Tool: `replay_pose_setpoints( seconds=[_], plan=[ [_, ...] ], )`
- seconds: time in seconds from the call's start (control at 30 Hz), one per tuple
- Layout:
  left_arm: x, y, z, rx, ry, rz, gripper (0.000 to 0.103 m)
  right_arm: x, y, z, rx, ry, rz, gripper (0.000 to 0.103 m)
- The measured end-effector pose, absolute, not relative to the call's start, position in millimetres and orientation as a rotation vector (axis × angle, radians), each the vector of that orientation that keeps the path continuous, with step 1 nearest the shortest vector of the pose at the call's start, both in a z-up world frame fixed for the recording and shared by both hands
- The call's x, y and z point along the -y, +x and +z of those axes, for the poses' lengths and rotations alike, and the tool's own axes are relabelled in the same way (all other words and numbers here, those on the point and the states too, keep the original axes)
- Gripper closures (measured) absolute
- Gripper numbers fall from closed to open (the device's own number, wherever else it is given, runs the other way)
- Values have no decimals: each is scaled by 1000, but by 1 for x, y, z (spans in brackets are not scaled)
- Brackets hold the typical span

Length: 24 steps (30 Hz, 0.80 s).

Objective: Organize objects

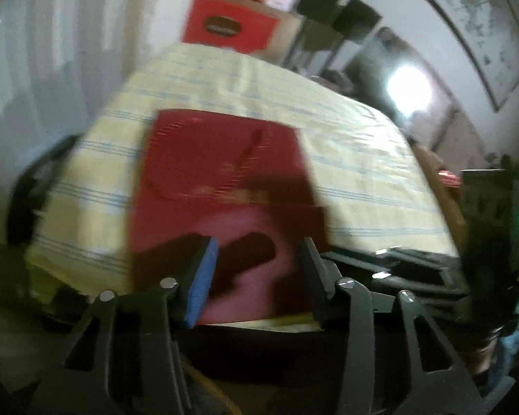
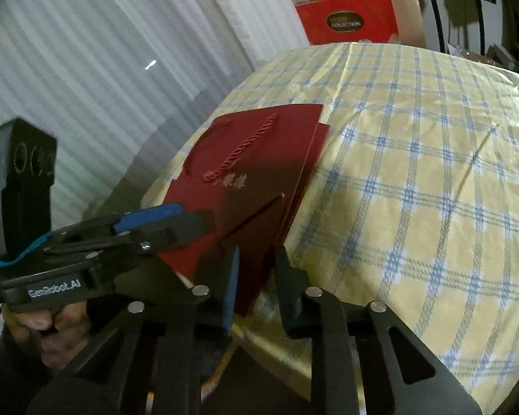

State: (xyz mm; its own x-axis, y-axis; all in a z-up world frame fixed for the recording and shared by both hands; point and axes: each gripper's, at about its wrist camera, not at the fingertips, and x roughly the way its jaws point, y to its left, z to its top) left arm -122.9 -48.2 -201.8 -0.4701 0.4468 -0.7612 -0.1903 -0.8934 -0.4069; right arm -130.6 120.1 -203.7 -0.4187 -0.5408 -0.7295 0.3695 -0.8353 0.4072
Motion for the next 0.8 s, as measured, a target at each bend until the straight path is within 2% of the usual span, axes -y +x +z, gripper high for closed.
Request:
replay_pose_setpoints(
  seconds=[0.2, 0.43, 0.5, 0.6, 0.63, 0.7, 0.77, 0.8],
  plan=[
    [23, -122, -195, 290, -1373, 2383, 64, -145, -120, -203, 241, 1308, -2334, 86],
    [90, -131, -183, 277, -1416, 2613, 60, -175, -122, -202, 377, 1302, -2376, 84],
    [111, -134, -191, 376, -1443, 2609, 60, -172, -125, -202, 400, 1300, -2352, 77],
    [126, -136, -207, 581, -1475, 2445, 60, -166, -128, -203, 411, 1308, -2333, 71],
    [125, -136, -210, 604, -1481, 2403, 59, -162, -129, -203, 405, 1299, -2325, 69],
    [121, -135, -210, 571, -1474, 2406, 56, -153, -131, -203, 390, 1288, -2316, 58],
    [116, -133, -209, 547, -1448, 2428, 42, -145, -132, -204, 362, 1289, -2311, 54],
    [116, -133, -208, 550, -1436, 2430, 40, -142, -132, -203, 348, 1280, -2312, 53]
  ],
)
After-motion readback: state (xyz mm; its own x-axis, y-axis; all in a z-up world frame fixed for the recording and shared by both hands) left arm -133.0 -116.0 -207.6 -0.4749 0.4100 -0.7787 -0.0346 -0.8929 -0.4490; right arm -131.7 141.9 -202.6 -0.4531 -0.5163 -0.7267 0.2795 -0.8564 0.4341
